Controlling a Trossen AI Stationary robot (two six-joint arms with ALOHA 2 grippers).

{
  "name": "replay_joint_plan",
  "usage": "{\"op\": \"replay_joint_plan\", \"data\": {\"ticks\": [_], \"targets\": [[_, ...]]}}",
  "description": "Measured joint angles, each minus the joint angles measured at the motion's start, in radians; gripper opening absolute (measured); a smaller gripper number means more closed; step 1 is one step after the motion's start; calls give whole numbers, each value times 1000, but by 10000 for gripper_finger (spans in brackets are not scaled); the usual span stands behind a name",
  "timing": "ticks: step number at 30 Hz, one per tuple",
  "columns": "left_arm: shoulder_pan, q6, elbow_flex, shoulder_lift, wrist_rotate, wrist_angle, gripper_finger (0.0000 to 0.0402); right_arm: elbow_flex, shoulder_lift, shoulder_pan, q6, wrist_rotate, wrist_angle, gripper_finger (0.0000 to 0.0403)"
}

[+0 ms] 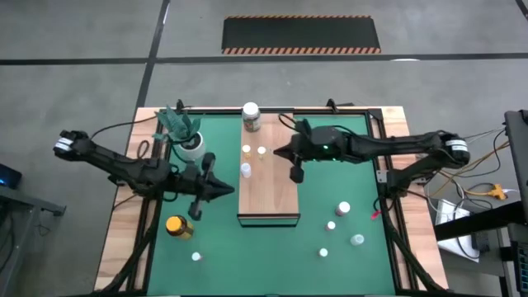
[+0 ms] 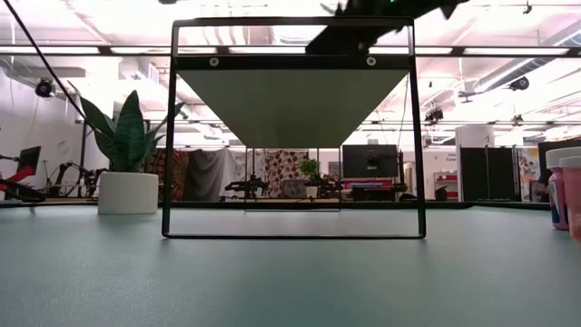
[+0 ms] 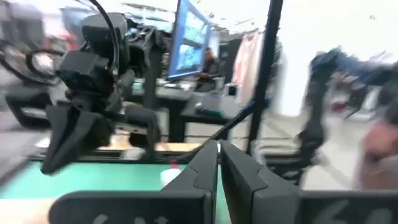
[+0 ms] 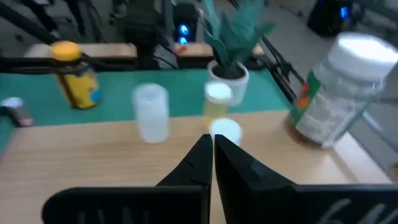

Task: Pick and place medicine bottles onto shelf by color
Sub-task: Put the yellow pill bottle on the shelf

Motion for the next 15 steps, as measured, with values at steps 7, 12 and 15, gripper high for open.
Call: {"op": "replay_joint_plan", "data": {"ticks": [7,12,15], "targets": [[-75,-307,82,6,-19,-219,3,-109,-105,77,-62,-1,55,9],[-113,-496,80,37,-84,-229,3,-157,-120,104,-109,1,85,9],[-124,-596,93,51,-103,-261,3,-168,-122,106,-120,0,88,9]]}}
